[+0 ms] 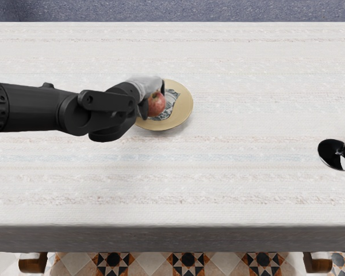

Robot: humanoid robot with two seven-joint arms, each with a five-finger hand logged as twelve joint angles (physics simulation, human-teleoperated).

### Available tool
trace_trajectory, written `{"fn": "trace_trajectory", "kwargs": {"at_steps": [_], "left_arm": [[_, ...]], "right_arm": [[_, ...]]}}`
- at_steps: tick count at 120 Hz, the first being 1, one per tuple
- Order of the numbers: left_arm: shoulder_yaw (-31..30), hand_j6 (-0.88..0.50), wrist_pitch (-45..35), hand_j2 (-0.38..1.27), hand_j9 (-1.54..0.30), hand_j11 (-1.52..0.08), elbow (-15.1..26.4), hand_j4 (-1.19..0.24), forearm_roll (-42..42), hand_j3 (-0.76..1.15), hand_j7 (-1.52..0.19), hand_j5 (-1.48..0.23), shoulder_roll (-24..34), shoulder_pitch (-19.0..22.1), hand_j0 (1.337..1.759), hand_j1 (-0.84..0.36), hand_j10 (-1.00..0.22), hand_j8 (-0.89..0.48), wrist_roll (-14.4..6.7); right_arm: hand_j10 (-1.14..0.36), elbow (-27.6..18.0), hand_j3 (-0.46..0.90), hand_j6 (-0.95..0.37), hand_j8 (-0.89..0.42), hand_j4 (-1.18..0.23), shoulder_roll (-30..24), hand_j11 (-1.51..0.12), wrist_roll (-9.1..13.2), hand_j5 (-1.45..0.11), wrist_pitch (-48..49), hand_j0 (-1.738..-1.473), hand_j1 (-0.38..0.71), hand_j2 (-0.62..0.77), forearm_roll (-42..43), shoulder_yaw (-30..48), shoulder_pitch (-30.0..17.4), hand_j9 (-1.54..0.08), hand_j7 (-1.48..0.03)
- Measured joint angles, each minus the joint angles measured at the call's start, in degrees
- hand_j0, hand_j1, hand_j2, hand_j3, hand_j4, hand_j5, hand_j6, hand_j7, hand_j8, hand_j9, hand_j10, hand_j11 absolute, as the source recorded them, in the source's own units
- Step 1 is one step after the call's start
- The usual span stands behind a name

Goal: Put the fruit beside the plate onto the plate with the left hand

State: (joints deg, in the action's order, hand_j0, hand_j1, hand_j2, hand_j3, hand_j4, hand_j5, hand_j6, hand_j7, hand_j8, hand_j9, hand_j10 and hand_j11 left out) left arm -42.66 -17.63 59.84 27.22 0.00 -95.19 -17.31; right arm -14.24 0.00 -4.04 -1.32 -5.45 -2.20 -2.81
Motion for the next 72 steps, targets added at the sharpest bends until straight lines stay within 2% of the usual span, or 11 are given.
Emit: {"fn": "trace_trajectory", "kwargs": {"at_steps": [9,23,47,59,72], "left_arm": [[0.2,-0.3,-0.1,0.18,-0.86,-0.88,-0.3,-0.37,0.0,0.0,-0.86,-0.88,0.0,0.0,1.649,-0.21,-0.58,-0.35,0.0],[0.5,-0.33,-0.2,0.13,-0.69,-0.7,-0.4,-0.37,0.0,0.0,-0.69,-0.71,0.0,0.3,1.653,-0.16,-0.49,-0.36,-0.1],[1.3,-0.25,0.0,0.08,-0.47,-0.47,0.0,-0.3,0.0,0.0,-0.47,-0.48,1.0,0.1,1.656,-0.04,-0.34,-0.3,-0.1],[3.7,-0.25,0.5,0.07,-0.41,-0.42,1.0,-0.28,-0.2,0.0,-0.41,-0.42,8.8,0.2,1.657,0.0,-0.31,-0.28,-0.1],[8.3,-0.25,10.0,0.06,-0.38,-0.38,4.7,-0.27,-1.1,0.0,-0.38,-0.38,24.3,0.3,1.657,0.02,-0.28,-0.27,-0.1]], "right_arm": [[-0.03,0.0,0.0,-0.03,-0.03,-0.03,0.0,-0.04,0.0,-0.04,0.0,-1.658,-0.31,-0.01,0.0,0.0,0.0,-0.04,-0.04],[-0.03,0.0,0.0,-0.03,-0.03,-0.03,0.0,-0.04,0.0,-0.04,0.0,-1.658,-0.31,-0.01,0.0,0.0,0.0,-0.04,-0.04],[-0.03,0.0,0.0,-0.03,-0.03,-0.03,0.0,-0.04,0.0,-0.04,0.0,-1.658,-0.31,-0.01,0.0,0.0,0.0,-0.04,-0.04],[-0.03,0.0,0.0,-0.03,-0.03,-0.03,0.0,-0.04,0.0,-0.04,0.0,-1.658,-0.31,-0.01,0.0,0.0,0.0,-0.04,-0.04],[-0.03,0.0,0.0,-0.03,-0.03,-0.03,0.0,-0.04,0.0,-0.04,0.0,-1.658,-0.31,-0.01,0.0,0.0,0.0,-0.04,-0.04]]}}
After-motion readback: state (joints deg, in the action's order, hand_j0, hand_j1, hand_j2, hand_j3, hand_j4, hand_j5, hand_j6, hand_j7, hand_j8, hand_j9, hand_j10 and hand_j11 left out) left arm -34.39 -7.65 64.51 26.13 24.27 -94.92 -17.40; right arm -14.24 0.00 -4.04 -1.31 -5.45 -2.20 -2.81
